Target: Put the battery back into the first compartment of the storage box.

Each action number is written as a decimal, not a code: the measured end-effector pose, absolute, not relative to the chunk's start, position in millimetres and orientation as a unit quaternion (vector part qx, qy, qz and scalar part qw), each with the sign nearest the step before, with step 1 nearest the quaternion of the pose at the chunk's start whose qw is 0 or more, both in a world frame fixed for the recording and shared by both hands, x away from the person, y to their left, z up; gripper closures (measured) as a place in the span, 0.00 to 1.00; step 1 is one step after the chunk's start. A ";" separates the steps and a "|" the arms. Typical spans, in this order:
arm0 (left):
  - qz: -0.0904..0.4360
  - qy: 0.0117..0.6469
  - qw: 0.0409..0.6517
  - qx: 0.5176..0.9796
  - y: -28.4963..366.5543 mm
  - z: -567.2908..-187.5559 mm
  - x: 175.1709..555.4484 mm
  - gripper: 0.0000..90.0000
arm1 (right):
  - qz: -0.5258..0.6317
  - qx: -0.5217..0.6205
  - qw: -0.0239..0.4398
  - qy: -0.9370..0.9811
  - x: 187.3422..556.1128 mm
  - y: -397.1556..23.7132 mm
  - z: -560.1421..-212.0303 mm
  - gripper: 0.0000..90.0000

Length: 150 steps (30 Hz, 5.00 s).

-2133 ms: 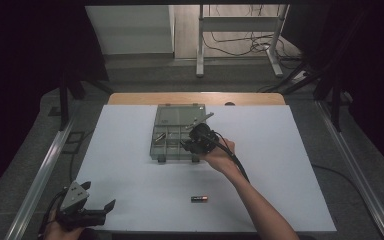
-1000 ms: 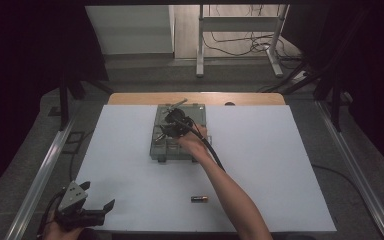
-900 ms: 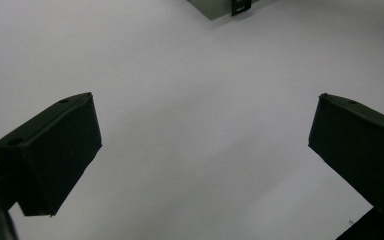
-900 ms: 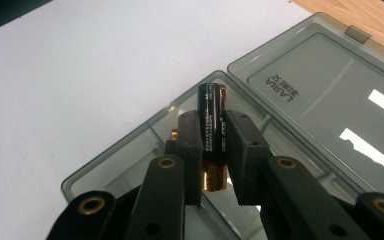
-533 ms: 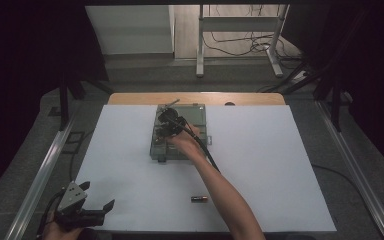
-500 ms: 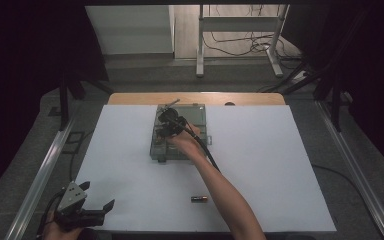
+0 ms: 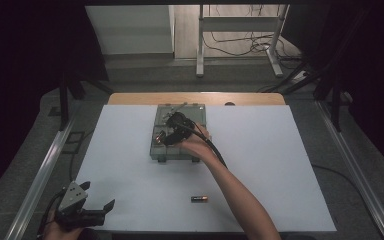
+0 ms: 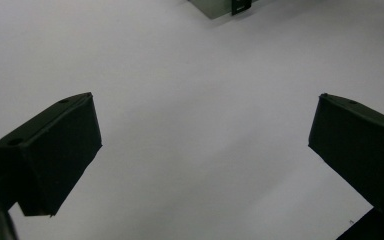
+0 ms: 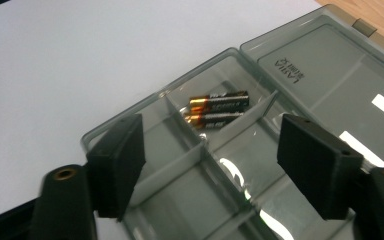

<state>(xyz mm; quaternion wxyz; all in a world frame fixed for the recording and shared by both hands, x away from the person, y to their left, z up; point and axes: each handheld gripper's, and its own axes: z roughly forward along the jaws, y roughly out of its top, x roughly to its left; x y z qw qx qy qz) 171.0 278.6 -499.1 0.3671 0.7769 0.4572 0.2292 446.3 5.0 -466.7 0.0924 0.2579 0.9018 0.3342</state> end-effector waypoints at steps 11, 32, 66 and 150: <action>0.229 0.457 0.363 0.779 277.7 -499.0 171.4 0.01 | 0.342 0.246 0.044 0.906 425.7 -24.0 -460.2 0.05; 0.233 0.452 0.358 0.783 275.6 -499.1 171.2 0.02 | 0.358 0.220 0.073 0.905 368.4 -67.9 -458.2 0.00; 0.230 0.455 0.367 0.778 277.8 -498.7 170.7 0.01 | 0.256 0.213 0.064 0.941 288.3 -109.4 -487.9 0.33; 0.227 0.451 0.370 0.780 278.1 -499.0 170.8 0.02 | 0.338 0.243 0.062 0.907 339.2 -96.6 -462.6 0.85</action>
